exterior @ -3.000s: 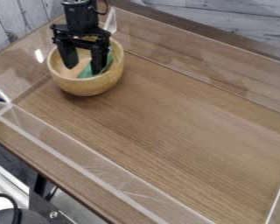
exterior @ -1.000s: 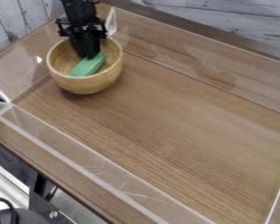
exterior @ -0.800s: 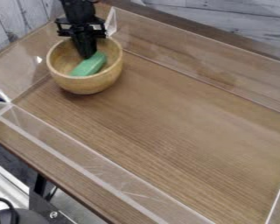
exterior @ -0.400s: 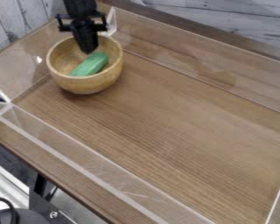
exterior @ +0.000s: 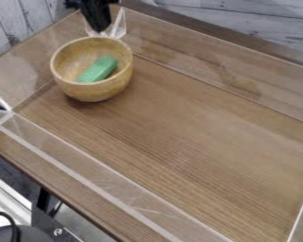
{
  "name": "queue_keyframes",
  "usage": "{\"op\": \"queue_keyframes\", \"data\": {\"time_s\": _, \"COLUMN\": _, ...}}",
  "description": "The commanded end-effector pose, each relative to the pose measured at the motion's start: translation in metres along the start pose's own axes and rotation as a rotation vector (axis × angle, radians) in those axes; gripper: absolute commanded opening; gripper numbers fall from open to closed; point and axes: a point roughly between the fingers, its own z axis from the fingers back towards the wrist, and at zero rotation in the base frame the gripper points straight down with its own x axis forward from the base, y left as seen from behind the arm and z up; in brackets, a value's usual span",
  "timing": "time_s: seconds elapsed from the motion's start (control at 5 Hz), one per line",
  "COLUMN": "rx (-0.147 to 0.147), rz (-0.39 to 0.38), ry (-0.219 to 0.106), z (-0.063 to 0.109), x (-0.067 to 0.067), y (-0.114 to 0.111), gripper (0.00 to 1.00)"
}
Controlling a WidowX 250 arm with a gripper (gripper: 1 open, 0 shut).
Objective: Remove the green block from inside the brown bowl and put it on the table
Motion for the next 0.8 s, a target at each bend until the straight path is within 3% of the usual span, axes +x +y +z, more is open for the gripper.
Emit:
{"op": "queue_keyframes", "data": {"time_s": 0.0, "rx": 0.007, "rz": -0.078, "ry": -0.053, "z": 0.036, "x": 0.008, "y": -0.036, "gripper": 0.00}}
{"op": "queue_keyframes", "data": {"time_s": 0.4, "rx": -0.026, "rz": -0.165, "ry": -0.001, "z": 0.029, "x": -0.005, "y": -0.096, "gripper": 0.00}}
{"op": "queue_keyframes", "data": {"time_s": 0.6, "rx": 0.005, "rz": -0.140, "ry": -0.004, "z": 0.018, "x": -0.020, "y": -0.079, "gripper": 0.00}}
